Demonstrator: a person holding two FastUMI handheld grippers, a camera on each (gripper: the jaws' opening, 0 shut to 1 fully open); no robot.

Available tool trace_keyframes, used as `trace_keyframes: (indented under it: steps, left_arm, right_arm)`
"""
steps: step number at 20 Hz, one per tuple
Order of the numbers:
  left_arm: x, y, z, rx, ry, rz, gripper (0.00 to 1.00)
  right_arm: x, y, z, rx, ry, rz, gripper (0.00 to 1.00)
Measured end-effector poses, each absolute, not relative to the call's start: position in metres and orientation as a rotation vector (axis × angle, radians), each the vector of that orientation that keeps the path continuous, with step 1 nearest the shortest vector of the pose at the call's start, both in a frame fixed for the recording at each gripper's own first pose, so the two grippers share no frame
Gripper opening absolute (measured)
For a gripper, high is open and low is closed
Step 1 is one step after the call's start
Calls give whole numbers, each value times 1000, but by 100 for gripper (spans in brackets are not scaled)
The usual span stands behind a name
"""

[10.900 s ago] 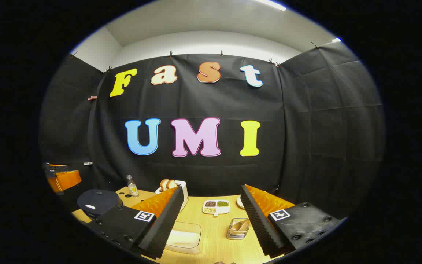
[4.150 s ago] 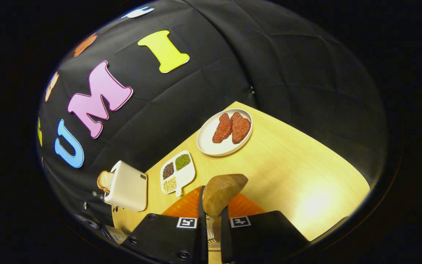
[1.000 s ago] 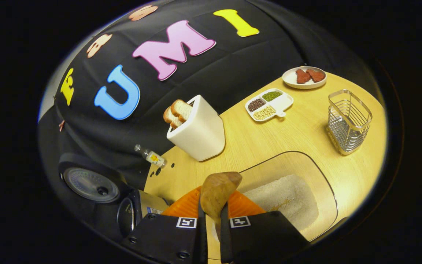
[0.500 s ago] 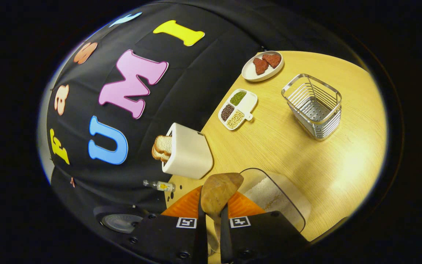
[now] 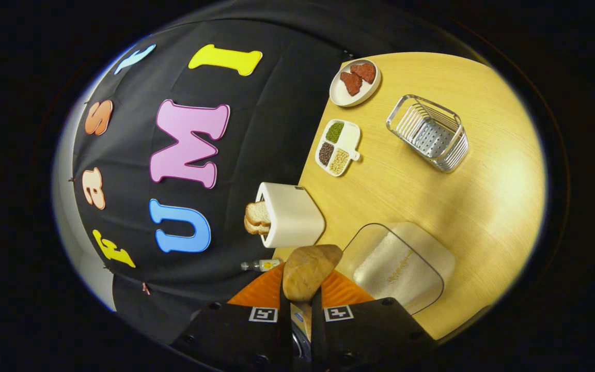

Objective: Close the left gripper, press the button to open the rice cooker; take a wooden spoon from the chopstick holder with the right hand, scoop a spoonful of rice and pour it into the rice cooker, then put the wooden spoon back into the chopstick holder.

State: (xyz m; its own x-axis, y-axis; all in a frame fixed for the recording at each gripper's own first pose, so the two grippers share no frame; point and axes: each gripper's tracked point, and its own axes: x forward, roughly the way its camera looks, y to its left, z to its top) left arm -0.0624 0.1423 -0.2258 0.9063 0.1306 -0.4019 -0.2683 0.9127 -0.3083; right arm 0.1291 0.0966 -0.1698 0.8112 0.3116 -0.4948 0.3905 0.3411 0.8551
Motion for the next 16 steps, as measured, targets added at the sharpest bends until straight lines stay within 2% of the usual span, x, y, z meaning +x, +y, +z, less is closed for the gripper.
trace_keyframes:
  steps: [7,16]
  left_arm:
    - [-72,163,-219,-380,360,252,95]
    - [-82,189,-218,-383,348,295,95]
  right_arm:
    - [137,180,-123,1255,689,117,17]
    - [145,287,-113,1161,724,259,18]
